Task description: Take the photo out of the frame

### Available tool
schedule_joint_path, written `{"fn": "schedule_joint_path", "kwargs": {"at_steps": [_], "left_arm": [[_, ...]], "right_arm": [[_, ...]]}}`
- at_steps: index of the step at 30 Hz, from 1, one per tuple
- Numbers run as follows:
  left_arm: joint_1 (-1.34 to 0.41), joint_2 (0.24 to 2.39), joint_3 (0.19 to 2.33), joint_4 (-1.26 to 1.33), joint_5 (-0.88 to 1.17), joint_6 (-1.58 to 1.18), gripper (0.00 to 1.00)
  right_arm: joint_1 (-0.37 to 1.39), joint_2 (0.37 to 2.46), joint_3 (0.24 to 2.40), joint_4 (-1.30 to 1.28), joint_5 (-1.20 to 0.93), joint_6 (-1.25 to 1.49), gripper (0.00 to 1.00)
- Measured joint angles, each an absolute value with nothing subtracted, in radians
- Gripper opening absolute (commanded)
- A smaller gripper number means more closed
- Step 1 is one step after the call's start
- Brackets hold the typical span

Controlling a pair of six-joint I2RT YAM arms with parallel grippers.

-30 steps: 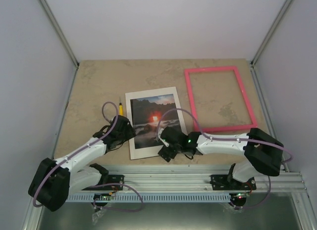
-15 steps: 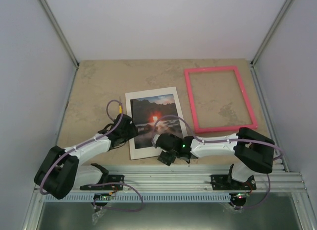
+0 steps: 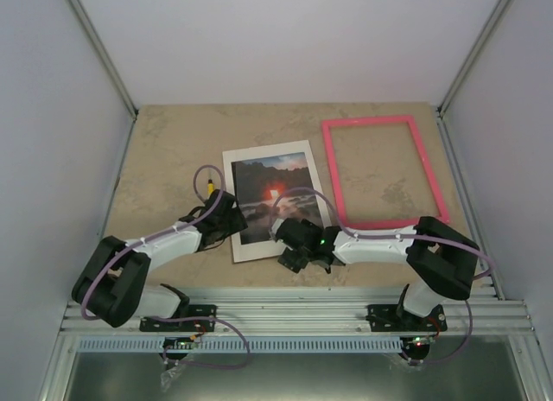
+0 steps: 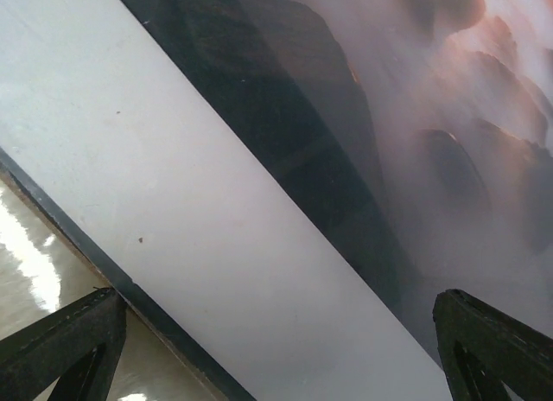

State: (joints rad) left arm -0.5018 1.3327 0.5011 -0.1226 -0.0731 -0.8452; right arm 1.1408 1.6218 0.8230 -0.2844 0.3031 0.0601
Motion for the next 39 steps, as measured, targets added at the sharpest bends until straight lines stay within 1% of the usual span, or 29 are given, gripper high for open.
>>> {"fn": "schedule_joint_path", "kwargs": {"at_steps": [10,28,39], "left_arm": [[-0.493,1.330,0.515,-0.147,-0.070,-0.841,0.68],[-0.490,1.220,0.515,-0.181,-0.016,-0.854,0.69],[-0.471,1.188,0.481,-0.195,0.049,-0.871,0.69]], "right_arm": [[1.078,1.622,0.841,-0.261,0.304,0.041,0.98],[1.040,1.605,0.836,-0.237,0.281,0.046,0.98],[1.039,1.488,0.738,-0.126,0.246,0.042,0.98]]}}
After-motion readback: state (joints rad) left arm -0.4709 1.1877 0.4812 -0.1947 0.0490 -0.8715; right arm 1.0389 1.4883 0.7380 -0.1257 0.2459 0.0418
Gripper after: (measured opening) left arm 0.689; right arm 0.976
